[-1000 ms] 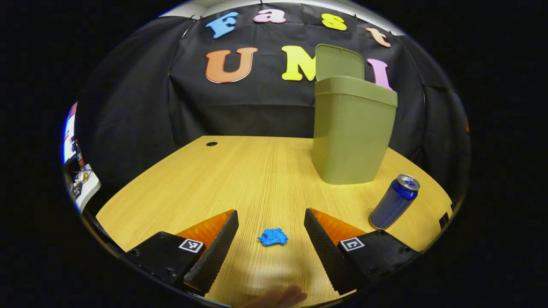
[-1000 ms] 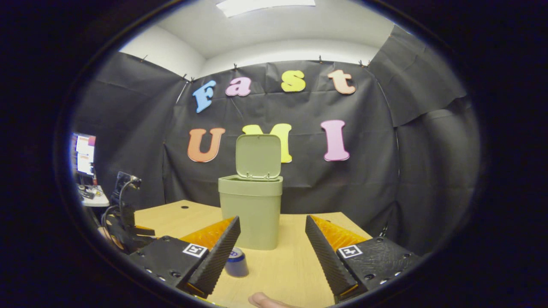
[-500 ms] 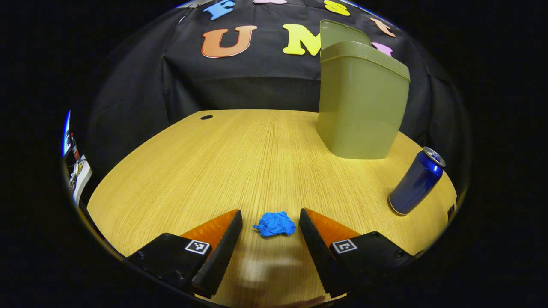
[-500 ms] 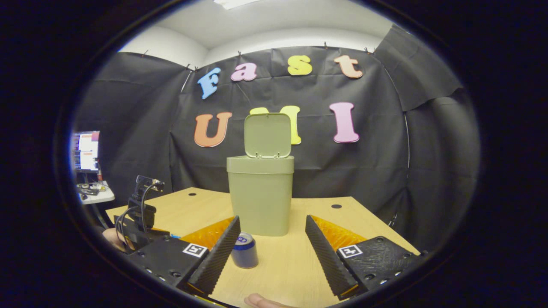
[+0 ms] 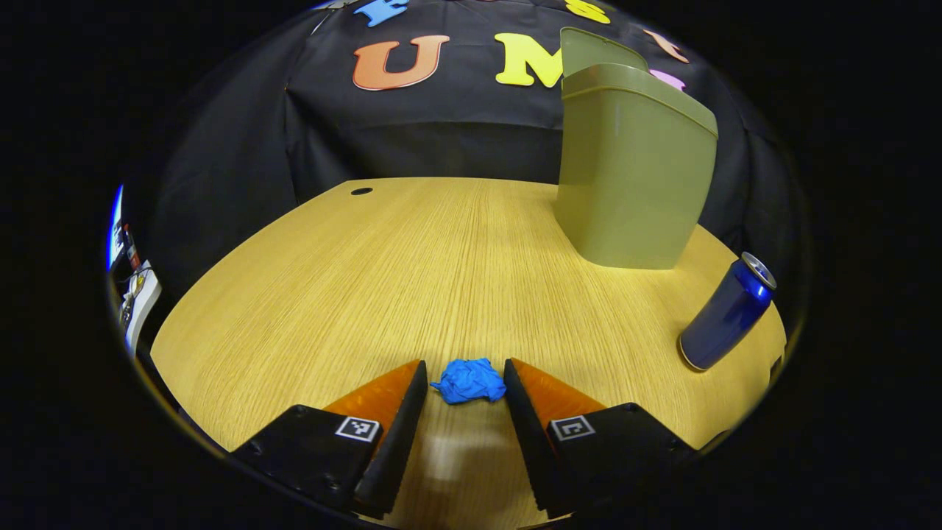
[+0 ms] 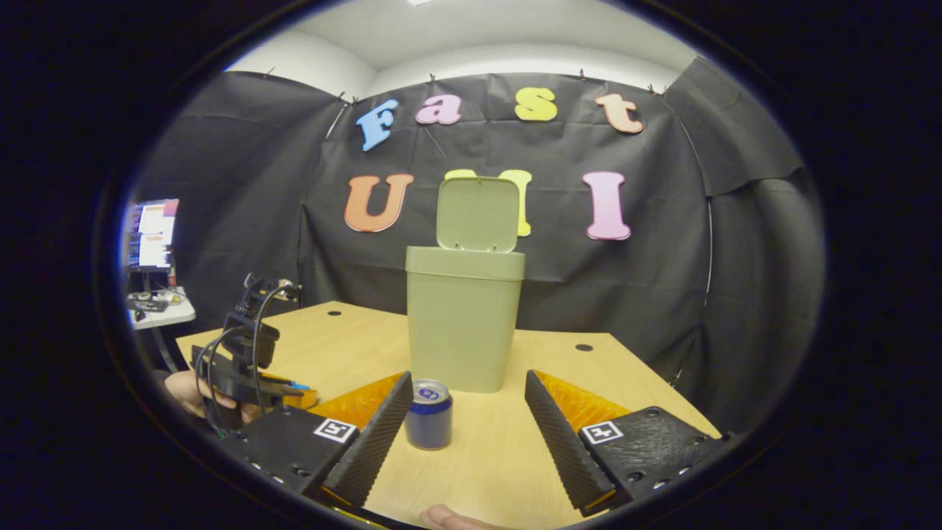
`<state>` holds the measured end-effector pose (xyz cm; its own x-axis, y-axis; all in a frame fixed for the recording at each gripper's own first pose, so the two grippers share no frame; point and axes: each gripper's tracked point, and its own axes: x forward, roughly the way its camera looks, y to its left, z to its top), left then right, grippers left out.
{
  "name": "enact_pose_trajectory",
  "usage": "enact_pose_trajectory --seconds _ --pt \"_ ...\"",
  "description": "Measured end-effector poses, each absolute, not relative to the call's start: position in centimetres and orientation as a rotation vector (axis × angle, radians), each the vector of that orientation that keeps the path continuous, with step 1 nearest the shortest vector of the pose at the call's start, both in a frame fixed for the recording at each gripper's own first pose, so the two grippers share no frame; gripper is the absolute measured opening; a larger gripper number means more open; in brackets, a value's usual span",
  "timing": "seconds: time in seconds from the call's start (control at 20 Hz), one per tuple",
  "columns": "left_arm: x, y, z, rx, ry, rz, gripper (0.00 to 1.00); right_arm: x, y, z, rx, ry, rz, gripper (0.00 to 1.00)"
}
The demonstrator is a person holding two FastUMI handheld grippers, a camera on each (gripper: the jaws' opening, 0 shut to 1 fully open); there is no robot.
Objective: Press the lid of the desktop garbage bin to open it, pick up the crumpled paper on the desktop and throw it into the bin, then pick up the pop can on the desktop and drop it into the bin, and finally close the garbage bin lid.
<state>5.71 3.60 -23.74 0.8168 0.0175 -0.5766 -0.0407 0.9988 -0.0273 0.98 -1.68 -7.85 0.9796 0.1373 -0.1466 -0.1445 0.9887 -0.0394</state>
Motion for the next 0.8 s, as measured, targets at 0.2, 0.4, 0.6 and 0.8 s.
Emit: enact_pose_trajectory --seconds 0.2,0.4,0.6,0.8 --pt "5.7 4.0 -23.8 -0.040 0.615 0.034 0.57 1.4 -1.9 -9.7 -0.051 0.204 0.128 0.98" --pt "5.7 4.1 -23.7 -0.057 0.610 0.025 0.47 1.4 -1.4 -11.4 -0.020 0.243 0.138 0.92" --pt "5.7 3.9 -23.4 -0.096 0.593 0.013 0.43 1.5 -0.4 -13.1 0.013 0.282 0.148 0.95" --pt "6.3 3.9 -22.6 -0.100 0.522 0.027 0.42 1.9 0.2 -15.6 -0.013 0.292 0.117 0.97"
